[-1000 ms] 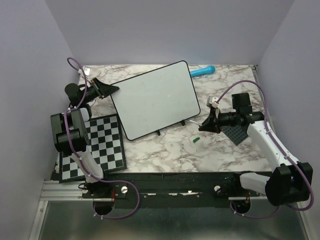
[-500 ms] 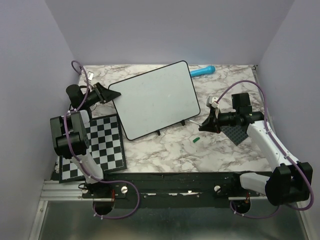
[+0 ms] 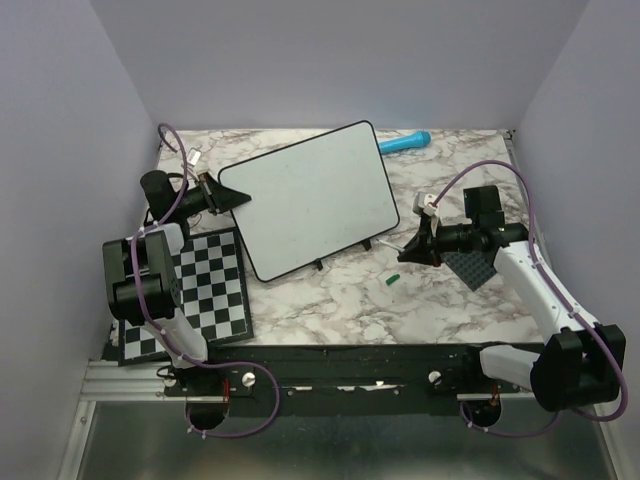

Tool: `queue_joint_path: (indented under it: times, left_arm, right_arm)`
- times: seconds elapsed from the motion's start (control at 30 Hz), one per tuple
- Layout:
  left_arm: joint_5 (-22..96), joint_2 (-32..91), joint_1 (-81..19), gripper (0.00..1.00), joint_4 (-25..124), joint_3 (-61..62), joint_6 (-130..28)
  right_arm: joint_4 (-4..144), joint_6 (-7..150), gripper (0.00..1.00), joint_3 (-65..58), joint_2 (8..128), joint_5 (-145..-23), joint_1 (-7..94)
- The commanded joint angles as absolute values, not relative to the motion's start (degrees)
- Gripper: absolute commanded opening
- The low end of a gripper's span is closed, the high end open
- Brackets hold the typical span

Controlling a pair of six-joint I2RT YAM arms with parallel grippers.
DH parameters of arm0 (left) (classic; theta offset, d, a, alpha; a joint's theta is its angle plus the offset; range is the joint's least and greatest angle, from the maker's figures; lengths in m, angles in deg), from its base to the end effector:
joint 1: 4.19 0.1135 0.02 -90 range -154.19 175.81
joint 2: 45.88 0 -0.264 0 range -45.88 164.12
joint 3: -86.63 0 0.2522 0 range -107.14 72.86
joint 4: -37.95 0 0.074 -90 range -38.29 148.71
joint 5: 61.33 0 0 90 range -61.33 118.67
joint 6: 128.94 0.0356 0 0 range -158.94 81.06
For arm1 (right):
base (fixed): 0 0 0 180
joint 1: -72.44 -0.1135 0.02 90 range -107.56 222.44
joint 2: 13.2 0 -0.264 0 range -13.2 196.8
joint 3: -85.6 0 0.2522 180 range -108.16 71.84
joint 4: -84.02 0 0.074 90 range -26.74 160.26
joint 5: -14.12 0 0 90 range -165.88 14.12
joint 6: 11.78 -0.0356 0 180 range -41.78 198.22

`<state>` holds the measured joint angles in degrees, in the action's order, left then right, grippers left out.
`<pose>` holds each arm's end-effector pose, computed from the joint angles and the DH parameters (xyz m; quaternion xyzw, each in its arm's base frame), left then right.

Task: Write a sentence on the whiteboard
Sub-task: Pick up the whiteboard from the whiteboard stand, then place the whiteboard at the center of the board.

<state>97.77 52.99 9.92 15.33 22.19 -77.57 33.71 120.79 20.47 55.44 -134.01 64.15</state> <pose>0.3510 0.0539 0.2140 0.0365 0.7316 -0.5404 0.4141 0.2236 0.0631 0.2690 -0.4930 0.6856 0.3613 0.3954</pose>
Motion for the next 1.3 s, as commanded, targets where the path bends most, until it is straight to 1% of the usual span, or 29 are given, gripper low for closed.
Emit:
queue_joint_path:
  times: [0.0,0.03,0.07,0.13,0.17,0.27,0.33,0.53,0.63,0.73,0.83,0.87,0.9,0.93,0.97,1.17,1.27]
  left_arm:
    - [100.1,52.9,9.5,0.0,-8.0,25.1,-90.7]
    - [100.2,53.3,9.6,0.0,-11.0,25.4,-95.6]
    - [100.1,53.5,9.6,0.0,-18.1,25.7,-98.1]
    - [99.9,53.9,9.9,0.0,-25.2,25.8,-103.8]
    - [99.8,53.9,10.2,0.0,-31.7,25.7,-109.5]
    - [99.2,54.1,10.7,0.0,-41.8,24.4,-118.3]
    - [98.5,53.8,10.7,0.0,-44.8,22.7,-121.6]
    - [96.7,50.7,10.5,0.0,-43.5,19.6,-124.5]
    - [96.1,48.9,9.2,0.0,-39.5,19.7,-122.3]
    - [94.2,44.9,7.4,0.0,-29.5,22.4,-115.9]
    - [89.3,37.9,4.3,0.0,-10.1,25.4,-100.3]
    - [87.1,34.0,1.6,0.0,3.7,25.7,-89.2]
    - [84.9,32.0,0.0,0.0,11.0,25.1,-84.2]
    - [80.5,30.4,-1.3,0.0,16.1,25.1,-80.9]
    - [79.3,28.2,-2.7,0.0,19.9,25.3,-78.9]
    - [76.4,26.1,-6.4,0.0,20.2,30.8,-80.2]
    - [76.7,26.6,-7.8,0.0,19.0,33.7,-80.7]
  right_arm:
    - [33.7,121.8,0.01,21.1,54.1,-133.7,63.8]
    - [33.7,121.7,0.01,21.2,54.1,-133.8,63.8]
    - [33.6,121.9,0.01,21.1,54.0,-133.8,63.8]
    - [33.6,121.8,0.0,21.3,53.8,-133.8,63.7]
    - [33.5,121.7,0.01,21.2,53.7,-133.8,63.8]
    - [33.5,121.6,0.0,21.2,53.2,-134.0,63.8]
    - [33.4,121.3,0.0,21.0,52.8,-133.8,63.7]
    - [33.0,120.4,0.01,20.0,51.8,-133.5,63.8]
    - [31.2,120.3,0.0,18.1,50.5,-134.1,63.8]
    - [28.3,120.3,0.01,15.7,49.1,-134.3,63.7]
    - [23.5,121.2,0.01,11.8,48.3,-134.2,63.8]
    - [22.4,121.1,0.01,10.9,48.0,-134.1,63.7]
    - [22.0,120.9,0.0,10.5,47.3,-134.1,63.8]
    - [21.9,120.2,0.01,10.3,46.7,-134.2,63.8]
    - [21.7,119.7,0.0,10.1,46.4,-134.2,63.7]
    - [21.2,118.9,0.0,11.0,44.5,-133.1,63.8]
    - [20.8,118.7,0.0,11.3,44.2,-132.5,63.8]
